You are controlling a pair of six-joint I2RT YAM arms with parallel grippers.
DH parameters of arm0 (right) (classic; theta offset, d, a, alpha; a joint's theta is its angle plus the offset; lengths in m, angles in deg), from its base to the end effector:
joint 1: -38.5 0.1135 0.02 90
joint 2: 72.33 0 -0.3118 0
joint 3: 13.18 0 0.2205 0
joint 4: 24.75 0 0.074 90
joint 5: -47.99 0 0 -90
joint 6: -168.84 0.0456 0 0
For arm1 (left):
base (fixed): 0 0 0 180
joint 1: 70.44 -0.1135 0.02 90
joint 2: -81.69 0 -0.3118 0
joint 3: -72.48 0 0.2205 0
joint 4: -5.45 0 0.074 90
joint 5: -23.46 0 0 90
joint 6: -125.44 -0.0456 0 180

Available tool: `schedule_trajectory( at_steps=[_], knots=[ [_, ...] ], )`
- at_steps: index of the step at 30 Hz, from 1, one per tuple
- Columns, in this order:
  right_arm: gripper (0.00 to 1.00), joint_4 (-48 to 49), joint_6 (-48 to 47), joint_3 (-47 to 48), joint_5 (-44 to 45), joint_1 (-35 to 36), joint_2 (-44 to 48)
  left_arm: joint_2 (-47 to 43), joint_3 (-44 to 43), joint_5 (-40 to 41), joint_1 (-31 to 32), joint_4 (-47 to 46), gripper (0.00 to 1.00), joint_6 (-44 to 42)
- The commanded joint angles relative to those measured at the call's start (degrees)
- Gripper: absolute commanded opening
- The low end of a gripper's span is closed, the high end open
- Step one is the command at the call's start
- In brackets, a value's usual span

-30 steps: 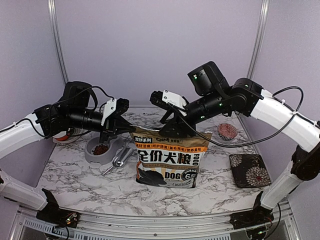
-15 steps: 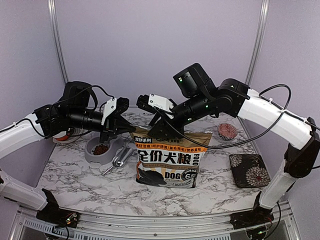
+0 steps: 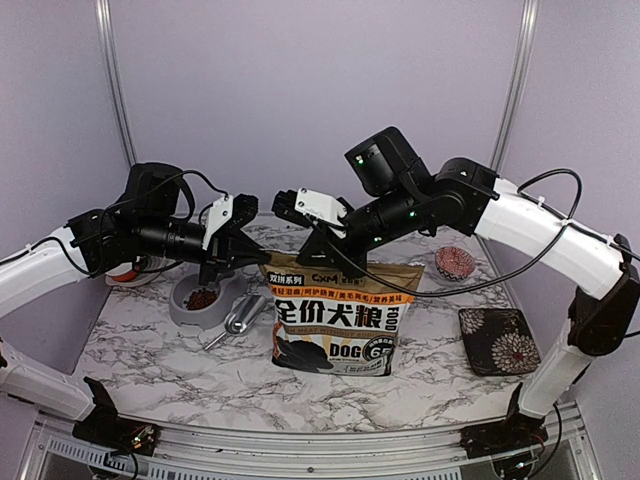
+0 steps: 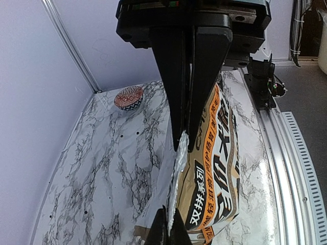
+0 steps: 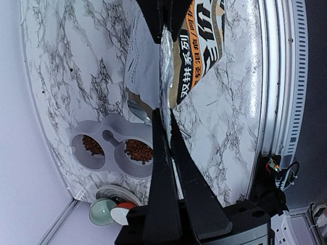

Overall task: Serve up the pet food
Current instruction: Press the seal on the pet food bag.

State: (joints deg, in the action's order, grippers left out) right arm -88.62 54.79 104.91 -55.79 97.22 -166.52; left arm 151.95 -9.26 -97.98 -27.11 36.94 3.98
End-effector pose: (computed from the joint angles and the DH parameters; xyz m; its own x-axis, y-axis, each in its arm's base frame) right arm 0.1647 0.2920 0.4378 0.0723 -0.6433 -0.7622 -0.9805 0.0943 -0.1726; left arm 0.1560 -0.1798 0.4122 0.2793 0.3487 -0.8947 0.9334 0.1200 0.3381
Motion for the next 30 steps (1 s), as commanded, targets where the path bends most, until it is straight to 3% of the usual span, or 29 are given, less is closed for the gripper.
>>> schedule_trajectory(
  at_steps=[1, 2, 4, 6, 9, 21, 30],
  knots=[
    [0.0, 0.88, 0.22, 1.41, 0.61, 0.39, 1.28, -2.12, -0.37, -1.16, 0.15, -2.98, 0.0, 0.7],
    [0.0, 1.14, 0.23, 1.4, 0.85, 0.37, 1.33, -2.11, -0.4, -1.17, 0.15, -2.96, 0.0, 0.74],
    [0.17, 1.55, 0.38, 1.26, 0.92, 0.36, 1.29, -2.02, -0.4, -1.17, 0.15, -2.97, 0.0, 0.72],
    [0.26, 1.73, 0.49, 1.23, 0.36, 0.49, 0.94, -1.99, -0.48, -1.24, 0.17, -2.96, 0.0, 0.85],
    [0.29, 1.91, 0.42, 1.4, 0.11, 0.96, 0.06, -1.96, -0.42, -1.28, 0.17, -2.96, 0.0, 0.8],
    [0.27, 6.52, 0.56, 1.72, 1.49, 2.26, -2.9, -1.97, -0.54, -1.51, 0.17, -2.96, 0.0, 0.99],
    [0.07, 9.18, 1.0, 0.76, 2.68, 2.45, -3.57, -2.06, -0.41, -1.58, 0.09, -3.0, 0.0, 0.88]
  ],
)
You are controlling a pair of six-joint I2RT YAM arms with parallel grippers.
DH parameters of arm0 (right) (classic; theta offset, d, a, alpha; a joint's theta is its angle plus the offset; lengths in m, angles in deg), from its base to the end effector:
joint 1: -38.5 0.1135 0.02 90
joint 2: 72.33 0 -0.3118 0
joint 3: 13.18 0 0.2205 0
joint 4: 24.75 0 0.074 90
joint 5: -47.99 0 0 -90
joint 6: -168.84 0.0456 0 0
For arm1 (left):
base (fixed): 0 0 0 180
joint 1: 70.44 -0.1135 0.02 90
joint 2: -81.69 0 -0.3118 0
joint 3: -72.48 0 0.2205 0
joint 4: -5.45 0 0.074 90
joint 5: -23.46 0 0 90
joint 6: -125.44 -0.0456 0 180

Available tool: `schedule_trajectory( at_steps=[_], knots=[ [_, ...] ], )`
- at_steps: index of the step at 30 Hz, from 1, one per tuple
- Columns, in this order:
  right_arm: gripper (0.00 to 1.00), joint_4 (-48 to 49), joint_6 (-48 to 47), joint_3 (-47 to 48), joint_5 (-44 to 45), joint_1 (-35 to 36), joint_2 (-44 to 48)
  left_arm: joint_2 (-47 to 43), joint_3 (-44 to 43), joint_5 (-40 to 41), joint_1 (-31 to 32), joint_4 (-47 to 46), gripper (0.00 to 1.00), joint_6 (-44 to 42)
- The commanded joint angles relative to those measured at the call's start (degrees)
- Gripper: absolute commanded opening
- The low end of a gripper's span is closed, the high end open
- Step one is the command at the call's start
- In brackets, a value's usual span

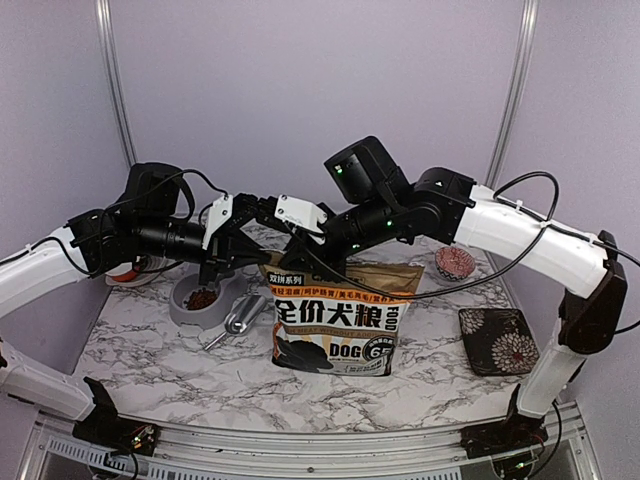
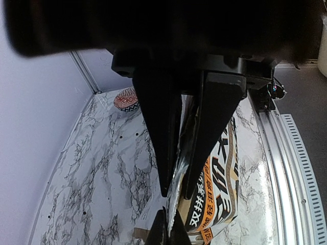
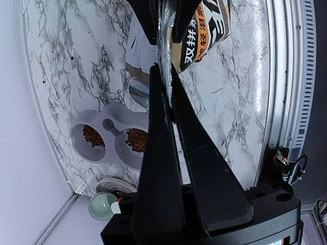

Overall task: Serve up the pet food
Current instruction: Press the seal on the pet food bag.

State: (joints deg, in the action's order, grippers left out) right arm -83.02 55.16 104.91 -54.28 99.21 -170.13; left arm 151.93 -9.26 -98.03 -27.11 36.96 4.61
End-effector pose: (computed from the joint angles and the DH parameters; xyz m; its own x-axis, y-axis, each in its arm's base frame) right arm 0.1689 0.3210 0.4259 0.0995 -0.6248 -0.7744 -0.9764 0.0884 -0.1968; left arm 0.1559 -0.1798 0.4123 0.2691 0.3469 -0.8985 0.9366 0.1231 0.3281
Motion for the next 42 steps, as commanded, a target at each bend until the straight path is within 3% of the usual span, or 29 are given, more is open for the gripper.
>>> schedule_trajectory(
  at_steps=[1, 3, 11, 12, 13, 15, 17, 20, 22, 29, 30, 31, 32, 33, 35, 39, 42],
  knots=[
    [0.05, 4.0, 0.68, 0.4, 1.4, 0.46, 0.25, -1.99, -0.41, -1.49, 0.09, -3.05, 0.0, 0.27],
    [0.0, 4.55, 0.75, 0.01, 1.88, 0.46, 0.69, -2.1, -0.4, -1.47, 0.09, -3.06, 0.0, 0.24],
    [0.0, 3.76, -0.09, -1.82, 2.02, 0.46, 3.19, -2.2, -0.4, -1.47, 0.09, -3.0, 0.0, 0.24],
    [0.07, 3.21, -0.05, -1.54, 2.82, 0.51, 3.29, -2.21, -0.36, -1.45, 0.09, -3.04, 0.0, 0.27],
    [0.21, 2.59, -0.15, -1.5, 3.44, 0.47, 3.42, -2.13, -0.38, -1.45, 0.09, -3.03, 0.0, 0.27],
    [0.29, 1.63, -0.23, -1.52, 4.35, 0.47, 3.64, -2.06, -0.4, -1.55, 0.09, -3.01, 0.0, 0.26],
    [0.24, 0.83, -0.27, -1.72, 5.07, 0.47, 4.03, -2.13, -0.4, -1.56, 0.09, -3.07, 0.0, 0.31],
    [0.04, 0.51, -0.33, -2.72, 5.94, 0.47, 4.73, -2.17, -0.4, -1.56, 0.09, -3.01, 0.0, 0.27],
    [0.0, 0.63, -0.18, -3.48, 6.49, 0.49, 5.33, -2.13, -0.4, -1.54, 0.09, -3.05, 0.0, 0.24],
    [0.0, 0.9, 0.19, -5.24, 6.73, 0.47, 7.24, -2.29, -0.4, -1.47, 0.09, -2.99, 0.0, 0.2],
    [0.04, 0.78, 0.29, -5.26, 7.24, 0.46, 7.27, -2.34, -0.4, -1.48, 0.09, -3.02, 0.0, 0.17],
    [0.17, 0.5, 0.61, -5.26, 7.81, 0.48, 7.33, -2.34, -0.4, -1.53, 0.09, -3.06, 0.0, 0.18],
    [0.23, 0.19, 0.58, -5.33, 8.23, 0.48, 7.4, -2.36, -0.36, -1.48, 0.09, -2.99, 0.0, 0.2],
    [0.25, -0.2, 0.63, -5.4, 8.49, 0.47, 7.49, -2.32, -0.42, -1.4, 0.09, -3.01, 0.0, 0.16],
    [0.23, -0.53, 0.6, -5.78, 8.69, 0.41, 7.89, -2.39, -0.45, -1.52, 0.09, -3.06, 0.0, 0.2],
    [0.07, -0.54, 0.68, -6.83, 9.39, 0.33, 9.03, -2.51, -0.46, -1.5, 0.09, -3.02, 0.0, 0.23],
    [0.0, -0.49, 0.85, -7.58, 9.65, 0.33, 9.84, -2.55, -0.49, -1.48, 0.09, -3.02, 0.0, 0.16]
  ],
)
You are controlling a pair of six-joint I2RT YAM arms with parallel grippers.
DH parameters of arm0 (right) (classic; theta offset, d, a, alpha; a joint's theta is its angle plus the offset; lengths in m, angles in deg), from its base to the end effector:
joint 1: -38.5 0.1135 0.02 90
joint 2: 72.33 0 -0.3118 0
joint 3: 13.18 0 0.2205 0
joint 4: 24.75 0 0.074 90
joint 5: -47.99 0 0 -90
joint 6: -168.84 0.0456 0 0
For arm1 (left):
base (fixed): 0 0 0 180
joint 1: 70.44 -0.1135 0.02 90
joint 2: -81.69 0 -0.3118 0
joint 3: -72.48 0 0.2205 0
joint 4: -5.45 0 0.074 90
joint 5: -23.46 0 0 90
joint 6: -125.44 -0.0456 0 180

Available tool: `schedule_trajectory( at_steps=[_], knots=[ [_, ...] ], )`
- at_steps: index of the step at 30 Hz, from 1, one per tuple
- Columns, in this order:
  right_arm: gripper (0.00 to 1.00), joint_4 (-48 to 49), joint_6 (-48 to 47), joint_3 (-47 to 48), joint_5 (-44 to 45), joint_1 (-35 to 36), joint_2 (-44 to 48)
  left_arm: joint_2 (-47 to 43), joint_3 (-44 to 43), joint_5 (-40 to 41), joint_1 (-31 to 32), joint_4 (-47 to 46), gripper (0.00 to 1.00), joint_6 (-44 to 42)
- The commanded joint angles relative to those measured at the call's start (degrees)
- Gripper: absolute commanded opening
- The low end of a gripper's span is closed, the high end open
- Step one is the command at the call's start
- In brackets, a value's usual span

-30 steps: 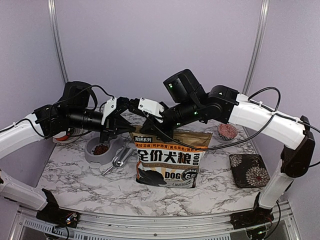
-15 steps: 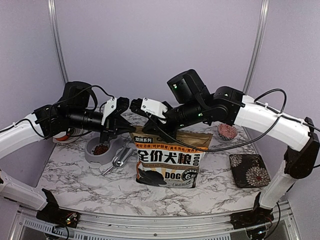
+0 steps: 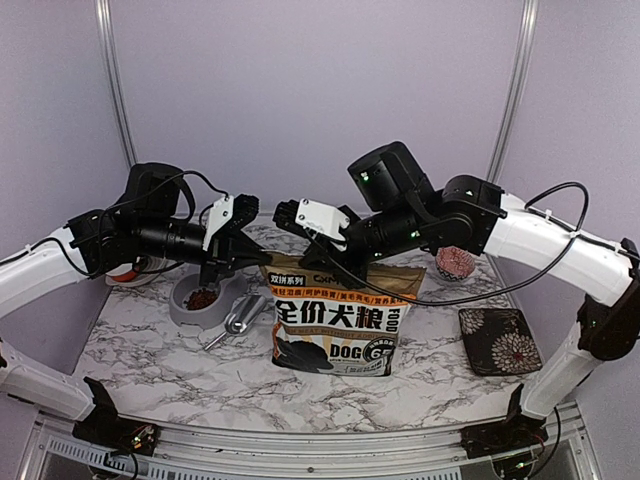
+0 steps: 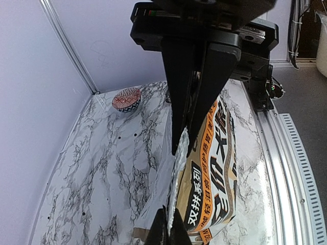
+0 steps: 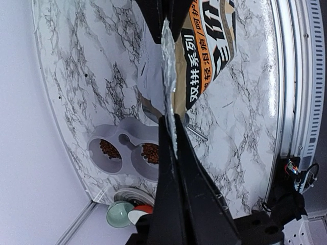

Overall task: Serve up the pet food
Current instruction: Press the seal on the pet food bag.

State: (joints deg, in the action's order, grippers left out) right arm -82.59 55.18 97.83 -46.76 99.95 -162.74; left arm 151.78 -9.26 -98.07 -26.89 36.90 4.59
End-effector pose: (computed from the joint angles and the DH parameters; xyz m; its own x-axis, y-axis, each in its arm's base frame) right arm 0.1514 0.2862 0.4306 0.0990 -0.6548 -0.7493 -0.9467 0.1699 -0.2736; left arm 0.1546 -0.1799 0.4130 0.2732 0.3433 -0.8986 0.9362 0.1196 0.3304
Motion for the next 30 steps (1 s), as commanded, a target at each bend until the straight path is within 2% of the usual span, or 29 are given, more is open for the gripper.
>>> schedule_trajectory(
  at_steps=[1, 8, 9, 10, 11, 12, 15, 19, 27, 29, 30],
  knots=[
    [0.0, -0.94, 0.85, -0.69, 2.21, -0.45, 2.63, -2.43, -0.44, -1.43, -0.13, -2.95, 0.0, 0.18],
    [0.0, -0.94, 1.4, -1.14, 1.13, -0.41, 3.64, -2.47, -0.49, -1.27, -0.13, -2.98, 0.0, 0.18],
    [0.06, -1.08, 1.51, -1.15, 1.71, -0.45, 3.68, -2.43, -0.49, -1.28, -0.13, -2.96, 0.0, 0.21],
    [0.17, -1.23, 1.67, -1.31, 2.32, -0.45, 3.8, -2.49, -0.49, -1.31, -0.13, -2.99, 0.0, 0.18],
    [0.22, -1.48, 1.61, -1.53, 2.86, -0.43, 3.95, -2.47, -0.49, -1.29, -0.13, -2.96, 0.0, 0.18],
    [0.23, -1.82, 1.63, -1.75, 3.14, -0.5, 4.13, -2.45, -0.46, -1.33, -0.14, -3.0, 0.0, 0.19],
    [0.17, -2.37, 1.71, -2.35, 3.35, -0.64, 4.55, -2.45, -0.48, -1.27, -0.13, -2.99, 0.0, 0.22],
    [0.0, -2.55, 1.71, -3.24, 3.26, -1.04, 5.51, -2.5, -0.49, -1.33, -0.13, -2.97, 0.0, 0.19],
    [0.0, -2.67, 2.29, -4.2, 1.98, -1.61, 6.95, -2.38, -0.37, -1.28, -0.13, -2.95, 0.0, 0.1],
    [0.15, -3.14, 2.46, -4.3, 2.84, -1.66, 7.19, -2.37, -0.4, -1.24, -0.13, -3.0, 0.0, 0.11],
    [0.18, -3.4, 2.54, -4.4, 3.12, -1.73, 7.32, -2.43, -0.38, -1.25, -0.13, -2.98, 0.0, 0.1]
  ],
)
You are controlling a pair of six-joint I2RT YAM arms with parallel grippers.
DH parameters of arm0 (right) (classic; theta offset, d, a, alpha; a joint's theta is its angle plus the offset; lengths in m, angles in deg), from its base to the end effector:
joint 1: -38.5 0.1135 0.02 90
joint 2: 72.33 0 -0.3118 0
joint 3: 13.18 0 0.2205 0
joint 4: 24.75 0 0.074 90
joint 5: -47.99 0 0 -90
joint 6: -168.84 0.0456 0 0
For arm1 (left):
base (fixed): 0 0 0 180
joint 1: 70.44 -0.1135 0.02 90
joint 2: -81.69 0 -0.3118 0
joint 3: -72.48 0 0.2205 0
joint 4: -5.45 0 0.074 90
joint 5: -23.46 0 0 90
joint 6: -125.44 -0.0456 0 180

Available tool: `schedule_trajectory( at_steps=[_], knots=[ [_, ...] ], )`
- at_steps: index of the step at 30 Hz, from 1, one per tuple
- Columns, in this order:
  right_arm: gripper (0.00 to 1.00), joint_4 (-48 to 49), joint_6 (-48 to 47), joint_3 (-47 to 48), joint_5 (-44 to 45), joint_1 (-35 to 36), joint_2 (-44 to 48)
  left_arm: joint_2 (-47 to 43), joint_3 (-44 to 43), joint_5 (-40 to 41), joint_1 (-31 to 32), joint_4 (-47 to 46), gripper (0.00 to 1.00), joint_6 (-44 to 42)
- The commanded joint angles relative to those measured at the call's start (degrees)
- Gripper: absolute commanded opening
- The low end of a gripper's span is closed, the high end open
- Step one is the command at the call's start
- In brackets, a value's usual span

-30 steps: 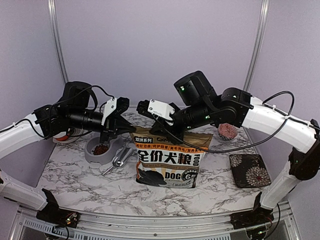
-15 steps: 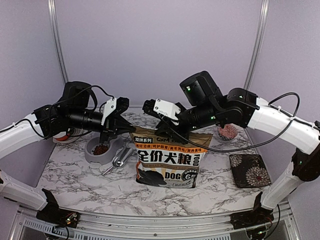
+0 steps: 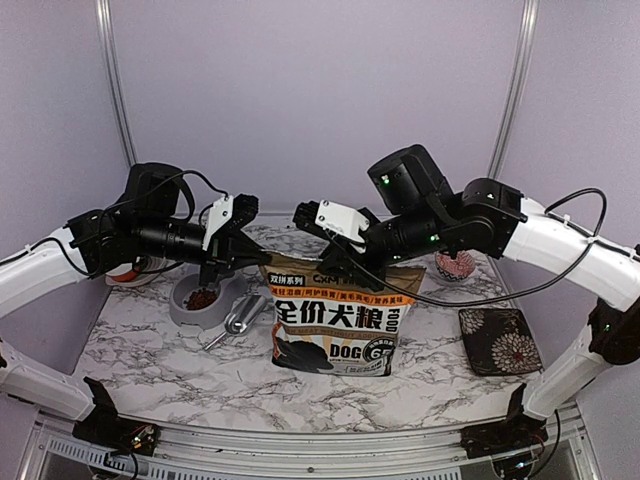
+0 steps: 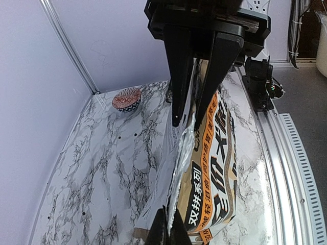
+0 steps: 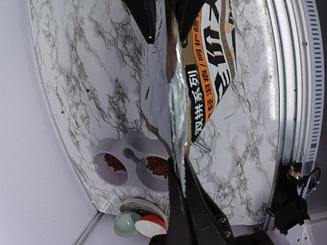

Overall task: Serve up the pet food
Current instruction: Press the seal on the pet food bag.

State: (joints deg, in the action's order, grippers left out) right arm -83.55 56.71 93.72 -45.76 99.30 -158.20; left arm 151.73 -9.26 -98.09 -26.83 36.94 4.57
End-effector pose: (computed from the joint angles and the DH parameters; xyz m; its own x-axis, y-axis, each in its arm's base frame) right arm 0.1427 0.2614 0.4304 0.0608 -0.6617 -0.7473 -0.9428 0.2077 -0.2607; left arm 0.1542 -0.1798 0.4131 0.2741 0.3428 -0.8985 0.9363 0.1183 0.3307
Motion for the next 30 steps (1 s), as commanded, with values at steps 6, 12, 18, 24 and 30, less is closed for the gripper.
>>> schedule_trajectory(
  at_steps=[6, 12, 18, 24, 30],
  knots=[
    [0.0, -3.3, 1.45, -1.82, 2.43, -1.77, 4.38, -2.45, -0.39, -1.07, -0.2, -2.99, 0.0, 0.07],
    [0.0, -3.1, 2.11, -2.75, 1.26, -2.26, 5.8, -2.33, -0.4, -1.18, -0.2, -3.03, 0.0, 0.02],
    [0.25, -3.68, 2.42, -3.24, 3.4, -2.32, 6.29, -2.42, -0.32, -1.07, -0.2, -3.02, 0.0, -0.05],
    [0.0, -4.06, 2.86, -4.96, 4.1, -2.94, 8.36, -2.46, -0.32, -1.06, -0.2, -3.05, 0.0, -0.05],
    [0.0, -3.64, 3.61, -6.86, 2.48, -3.75, 10.39, -2.41, -0.32, -1.08, -0.2, -3.04, 0.0, -0.06]
  ],
)
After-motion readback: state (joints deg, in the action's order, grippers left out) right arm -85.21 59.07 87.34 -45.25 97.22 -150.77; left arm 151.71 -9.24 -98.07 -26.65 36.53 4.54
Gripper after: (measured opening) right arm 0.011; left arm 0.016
